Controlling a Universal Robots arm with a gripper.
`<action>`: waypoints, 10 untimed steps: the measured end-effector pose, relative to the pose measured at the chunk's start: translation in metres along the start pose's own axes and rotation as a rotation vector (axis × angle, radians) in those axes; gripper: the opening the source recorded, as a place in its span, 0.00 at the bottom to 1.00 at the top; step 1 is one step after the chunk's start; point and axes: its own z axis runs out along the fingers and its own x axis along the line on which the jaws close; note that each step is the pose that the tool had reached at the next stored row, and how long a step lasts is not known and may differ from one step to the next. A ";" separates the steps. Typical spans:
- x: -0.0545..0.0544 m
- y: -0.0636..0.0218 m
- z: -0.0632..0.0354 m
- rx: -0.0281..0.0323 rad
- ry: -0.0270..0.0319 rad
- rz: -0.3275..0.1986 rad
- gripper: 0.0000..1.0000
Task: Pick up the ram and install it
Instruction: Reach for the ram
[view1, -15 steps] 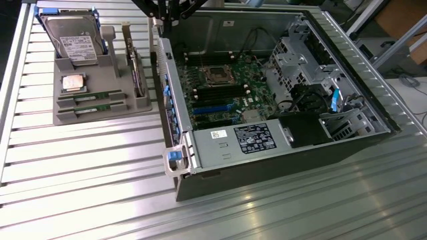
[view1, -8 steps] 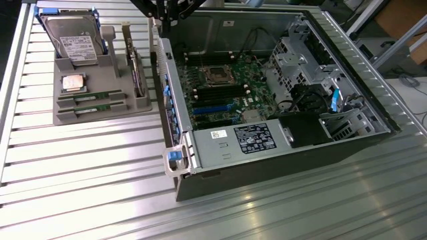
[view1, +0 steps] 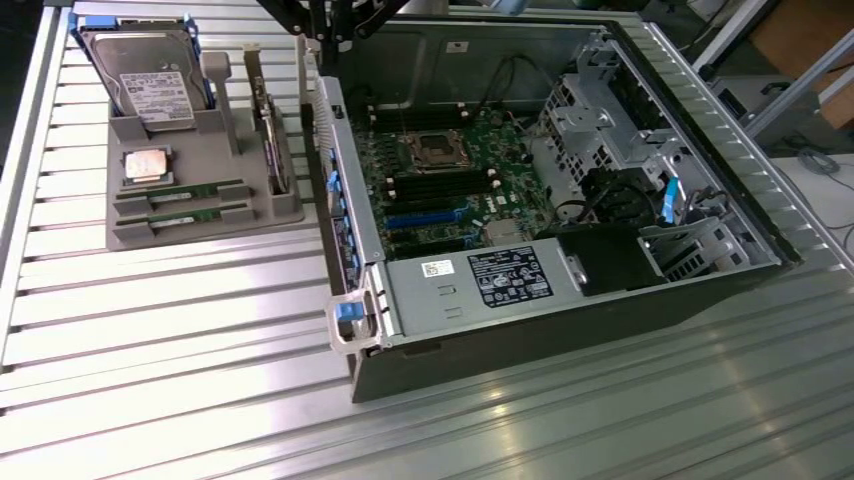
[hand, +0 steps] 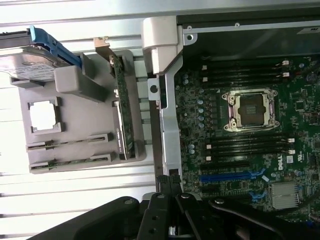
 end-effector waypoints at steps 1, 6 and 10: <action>0.000 0.0000 0.0000 0.0000 0.0000 0.000 0.11; 0.002 -0.0001 -0.0001 0.0001 0.0000 0.000 0.11; 0.002 -0.0002 -0.0001 0.0000 0.0000 0.000 0.11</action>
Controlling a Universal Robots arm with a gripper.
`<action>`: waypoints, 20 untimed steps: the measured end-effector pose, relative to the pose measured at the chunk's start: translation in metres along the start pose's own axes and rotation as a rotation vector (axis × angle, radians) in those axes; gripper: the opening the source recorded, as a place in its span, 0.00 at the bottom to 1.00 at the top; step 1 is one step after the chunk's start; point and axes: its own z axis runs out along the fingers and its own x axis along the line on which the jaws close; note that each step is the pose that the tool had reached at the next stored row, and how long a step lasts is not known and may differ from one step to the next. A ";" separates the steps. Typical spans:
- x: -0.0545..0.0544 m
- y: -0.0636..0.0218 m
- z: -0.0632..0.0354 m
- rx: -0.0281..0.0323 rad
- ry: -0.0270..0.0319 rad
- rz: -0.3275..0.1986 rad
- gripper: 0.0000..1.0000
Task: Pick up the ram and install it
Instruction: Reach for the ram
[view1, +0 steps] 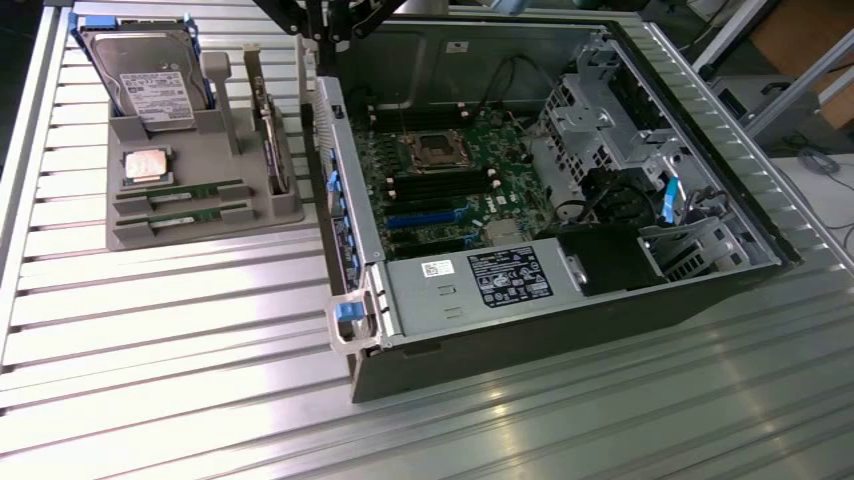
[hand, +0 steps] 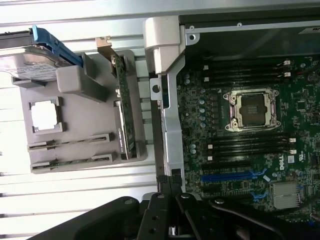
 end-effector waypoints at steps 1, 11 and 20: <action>0.000 0.0000 0.0000 0.0000 0.0000 0.000 0.11; 0.006 -0.0004 -0.0002 0.0000 0.0000 0.000 0.11; 0.010 -0.0008 -0.0003 0.0000 0.0000 0.000 0.11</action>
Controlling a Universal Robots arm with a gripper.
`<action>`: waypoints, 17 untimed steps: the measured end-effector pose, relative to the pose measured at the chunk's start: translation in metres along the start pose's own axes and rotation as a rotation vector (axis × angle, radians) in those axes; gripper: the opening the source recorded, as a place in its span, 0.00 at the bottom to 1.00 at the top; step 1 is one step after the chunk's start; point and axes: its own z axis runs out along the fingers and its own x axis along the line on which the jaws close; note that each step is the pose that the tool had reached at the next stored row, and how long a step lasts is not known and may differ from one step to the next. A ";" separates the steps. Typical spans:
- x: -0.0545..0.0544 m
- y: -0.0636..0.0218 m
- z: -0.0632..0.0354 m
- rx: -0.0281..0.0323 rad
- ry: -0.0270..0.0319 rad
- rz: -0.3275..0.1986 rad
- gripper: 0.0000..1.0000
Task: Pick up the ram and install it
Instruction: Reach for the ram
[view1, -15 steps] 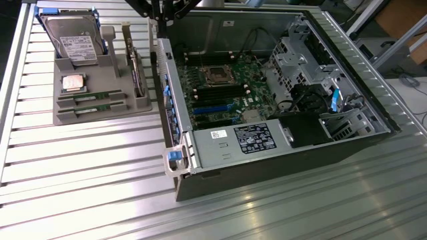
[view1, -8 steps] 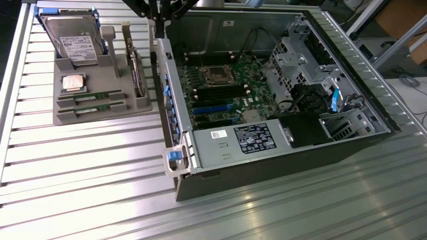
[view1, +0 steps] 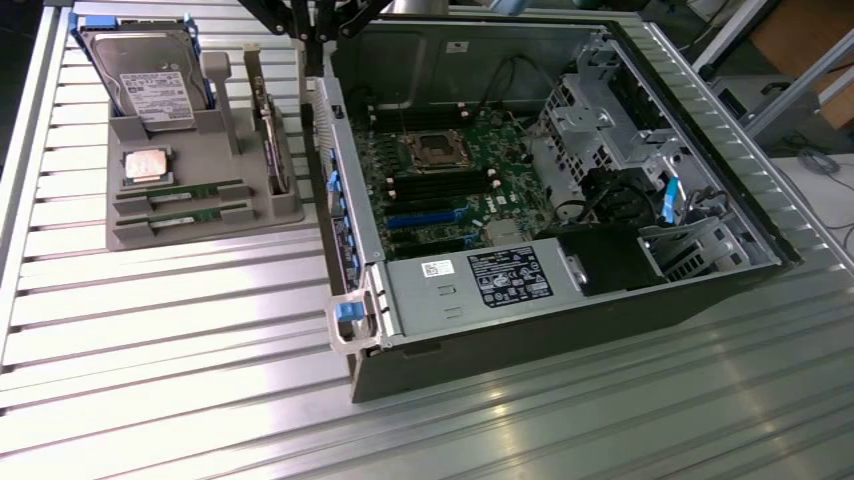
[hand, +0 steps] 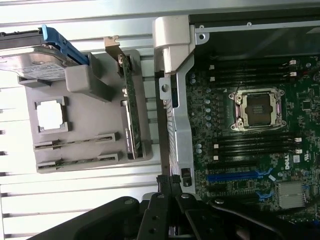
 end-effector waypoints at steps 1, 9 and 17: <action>0.000 0.0000 0.0000 0.0000 0.0000 0.000 0.11; 0.002 -0.0002 -0.0001 0.0000 0.0000 0.000 0.11; 0.004 -0.0003 -0.0001 0.0000 0.0000 0.000 0.11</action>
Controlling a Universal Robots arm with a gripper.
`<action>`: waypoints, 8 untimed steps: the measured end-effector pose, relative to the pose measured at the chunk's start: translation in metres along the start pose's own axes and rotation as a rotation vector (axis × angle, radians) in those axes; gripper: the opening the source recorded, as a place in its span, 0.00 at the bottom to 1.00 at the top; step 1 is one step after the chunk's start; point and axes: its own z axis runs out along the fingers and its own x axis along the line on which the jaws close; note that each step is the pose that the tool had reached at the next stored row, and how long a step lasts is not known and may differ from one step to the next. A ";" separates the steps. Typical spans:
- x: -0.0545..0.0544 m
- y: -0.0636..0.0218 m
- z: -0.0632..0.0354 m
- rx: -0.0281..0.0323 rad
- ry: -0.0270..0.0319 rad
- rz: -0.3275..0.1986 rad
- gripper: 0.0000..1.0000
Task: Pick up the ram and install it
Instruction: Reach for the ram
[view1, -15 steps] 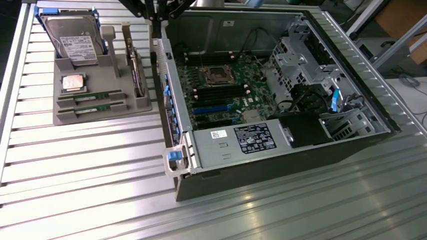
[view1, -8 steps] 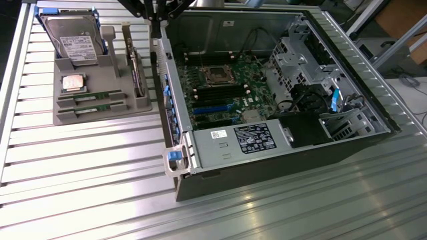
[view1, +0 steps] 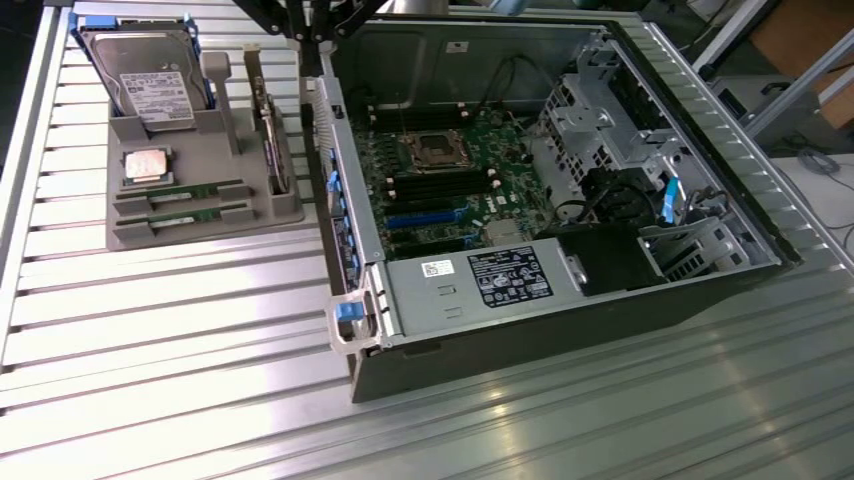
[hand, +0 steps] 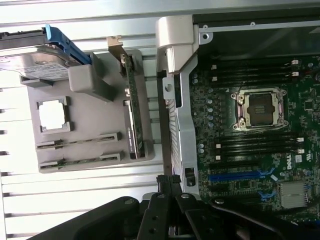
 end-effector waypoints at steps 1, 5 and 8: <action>0.000 0.0000 0.0000 0.0000 0.0000 0.000 0.11; 0.001 -0.0001 0.0000 0.0000 0.0000 0.000 0.11; 0.002 -0.0003 -0.0001 0.0000 0.0000 0.000 0.11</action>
